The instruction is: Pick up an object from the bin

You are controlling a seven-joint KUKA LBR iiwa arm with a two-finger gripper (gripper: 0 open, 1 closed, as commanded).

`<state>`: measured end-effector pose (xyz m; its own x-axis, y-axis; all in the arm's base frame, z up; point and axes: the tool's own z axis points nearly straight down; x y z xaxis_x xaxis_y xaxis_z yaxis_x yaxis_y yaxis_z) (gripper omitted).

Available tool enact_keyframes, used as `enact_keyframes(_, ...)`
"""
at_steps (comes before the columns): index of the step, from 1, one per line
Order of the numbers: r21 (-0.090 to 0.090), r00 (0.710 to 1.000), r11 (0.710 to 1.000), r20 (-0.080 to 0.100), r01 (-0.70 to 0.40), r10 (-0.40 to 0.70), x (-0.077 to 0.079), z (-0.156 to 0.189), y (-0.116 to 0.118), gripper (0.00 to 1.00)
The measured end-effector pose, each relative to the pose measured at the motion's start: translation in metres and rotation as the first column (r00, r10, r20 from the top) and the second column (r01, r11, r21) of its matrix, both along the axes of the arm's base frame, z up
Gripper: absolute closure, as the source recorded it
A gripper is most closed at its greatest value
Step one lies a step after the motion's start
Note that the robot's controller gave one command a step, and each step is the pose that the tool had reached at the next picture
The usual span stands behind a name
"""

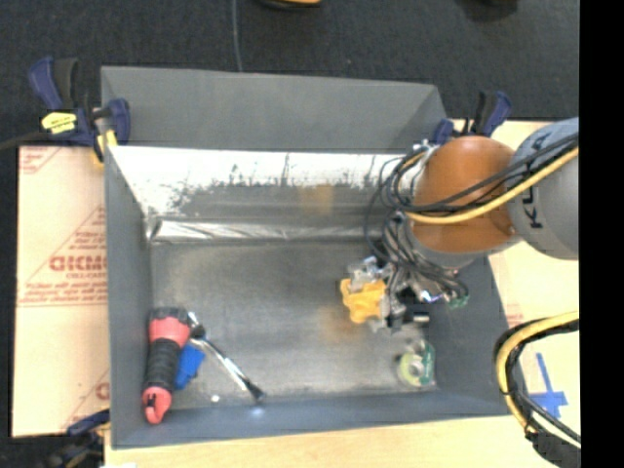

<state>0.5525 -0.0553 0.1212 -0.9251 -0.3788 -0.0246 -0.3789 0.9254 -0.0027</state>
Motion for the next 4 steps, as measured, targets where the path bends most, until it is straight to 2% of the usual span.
enact_keyframes(1, 0.000, 1.000, 1.000, -0.006, -0.007, 0.007, 0.004, 0.038, 0.001, 1.00)
enact_keyframes(2, 0.002, 0.999, 0.999, -0.012, 0.032, -0.032, 0.008, 0.087, -0.007, 1.00)
enact_keyframes(3, 0.002, 1.000, 1.000, 0.002, 0.031, -0.031, 0.010, 0.160, -0.002, 1.00)
enact_keyframes(4, 0.002, 1.000, 1.000, 0.002, 0.032, -0.032, 0.010, 0.160, -0.002, 0.00)
